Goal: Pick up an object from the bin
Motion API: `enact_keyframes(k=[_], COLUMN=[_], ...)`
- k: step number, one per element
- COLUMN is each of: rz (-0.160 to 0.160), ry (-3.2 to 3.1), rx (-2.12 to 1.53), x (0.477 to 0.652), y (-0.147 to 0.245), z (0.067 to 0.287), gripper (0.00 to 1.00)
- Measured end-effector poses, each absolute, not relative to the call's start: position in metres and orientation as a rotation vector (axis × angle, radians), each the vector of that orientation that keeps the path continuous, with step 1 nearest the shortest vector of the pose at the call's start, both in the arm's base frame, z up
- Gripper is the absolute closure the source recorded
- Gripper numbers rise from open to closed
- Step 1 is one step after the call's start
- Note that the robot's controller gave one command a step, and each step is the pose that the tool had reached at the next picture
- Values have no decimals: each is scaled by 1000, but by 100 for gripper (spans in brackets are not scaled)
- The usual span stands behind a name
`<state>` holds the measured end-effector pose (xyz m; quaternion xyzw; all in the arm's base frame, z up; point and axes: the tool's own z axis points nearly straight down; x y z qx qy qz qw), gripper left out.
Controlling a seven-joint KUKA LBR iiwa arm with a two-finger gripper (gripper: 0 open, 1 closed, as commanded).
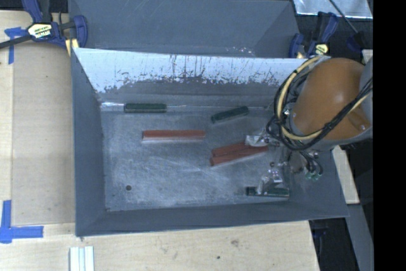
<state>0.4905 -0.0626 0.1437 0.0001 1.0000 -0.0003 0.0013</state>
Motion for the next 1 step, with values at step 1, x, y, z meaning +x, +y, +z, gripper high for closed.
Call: enact_keyframes(k=[1], rz=[0], ry=[3112], rx=[111], x=[541], y=[-18], z=[78], gripper=[100])
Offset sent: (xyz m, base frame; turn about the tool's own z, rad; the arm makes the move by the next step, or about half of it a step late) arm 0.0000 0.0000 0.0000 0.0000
